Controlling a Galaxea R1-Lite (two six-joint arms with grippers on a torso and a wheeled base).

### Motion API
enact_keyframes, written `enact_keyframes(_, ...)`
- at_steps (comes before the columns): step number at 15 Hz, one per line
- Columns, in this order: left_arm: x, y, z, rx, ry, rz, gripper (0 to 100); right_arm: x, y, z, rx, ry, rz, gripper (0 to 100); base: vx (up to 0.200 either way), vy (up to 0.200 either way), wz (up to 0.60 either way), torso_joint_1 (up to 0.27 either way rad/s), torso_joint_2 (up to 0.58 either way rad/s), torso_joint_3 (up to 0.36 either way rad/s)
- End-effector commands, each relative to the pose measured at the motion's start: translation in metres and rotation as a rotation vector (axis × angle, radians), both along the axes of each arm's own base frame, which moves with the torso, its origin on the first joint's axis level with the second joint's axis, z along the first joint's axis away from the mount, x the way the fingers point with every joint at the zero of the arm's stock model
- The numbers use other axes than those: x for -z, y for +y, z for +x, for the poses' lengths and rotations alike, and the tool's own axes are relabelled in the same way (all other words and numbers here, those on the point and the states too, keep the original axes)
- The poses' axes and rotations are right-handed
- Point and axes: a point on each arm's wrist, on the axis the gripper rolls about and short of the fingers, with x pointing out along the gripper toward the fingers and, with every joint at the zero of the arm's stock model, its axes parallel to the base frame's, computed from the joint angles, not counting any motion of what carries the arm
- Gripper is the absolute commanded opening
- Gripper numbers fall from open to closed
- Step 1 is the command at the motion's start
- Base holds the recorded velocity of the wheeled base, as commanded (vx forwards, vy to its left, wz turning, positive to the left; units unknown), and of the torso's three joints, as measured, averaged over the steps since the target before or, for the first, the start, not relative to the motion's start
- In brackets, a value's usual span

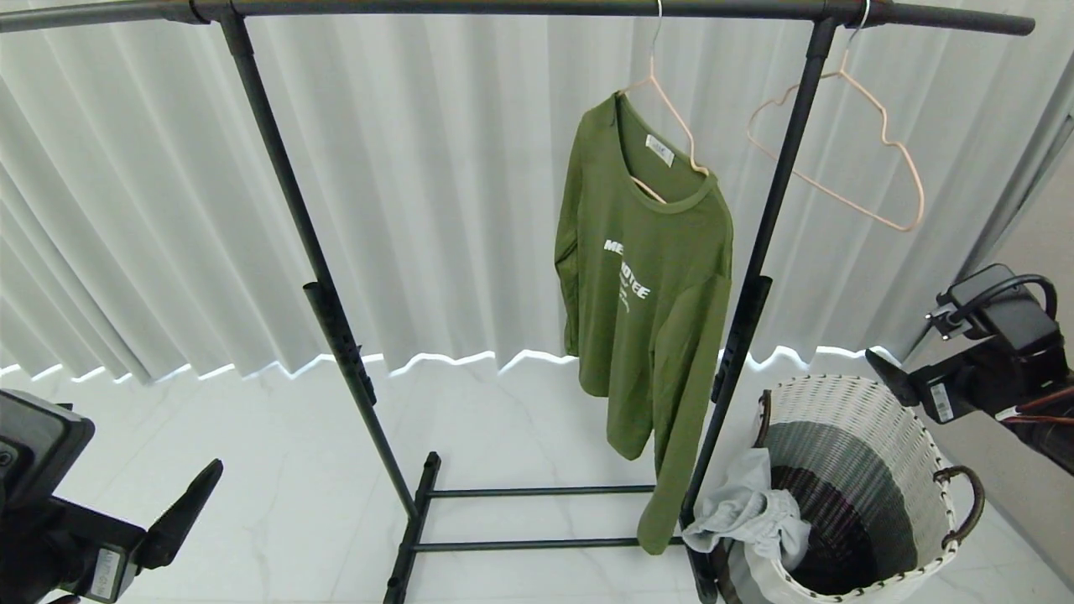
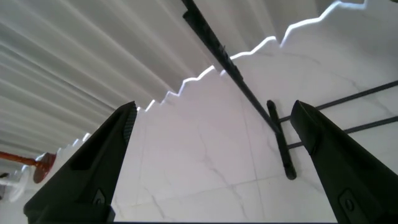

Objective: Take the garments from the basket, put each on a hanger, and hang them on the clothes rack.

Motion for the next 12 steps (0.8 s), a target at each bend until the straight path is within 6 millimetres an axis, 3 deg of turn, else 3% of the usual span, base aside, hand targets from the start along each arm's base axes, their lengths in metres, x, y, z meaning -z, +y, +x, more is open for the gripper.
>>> enact_keyframes(1, 0.000, -0.001, 0.000, 0.021, 0.000, -0.004, 100, 0.005, -0.004, -0.001, 0.016, 0.018, -0.005, 100, 0.000, 0.000, 0.00, -0.144, 0.47, 0.330)
enact_keyframes(9, -0.001, -0.012, 0.006, 0.182, 0.029, -0.005, 100, 0.027, -0.016, -0.020, 0.069, 0.100, -0.031, 100, 0.000, 0.000, 0.00, -0.102, 0.45, 0.340)
enact_keyframes(12, -0.002, -0.016, 0.010, 0.204, 0.039, 0.000, 100, 0.034, -0.016, -0.023, 0.067, 0.129, -0.047, 100, 0.000, 0.000, 0.00, -0.028, 0.13, 0.115)
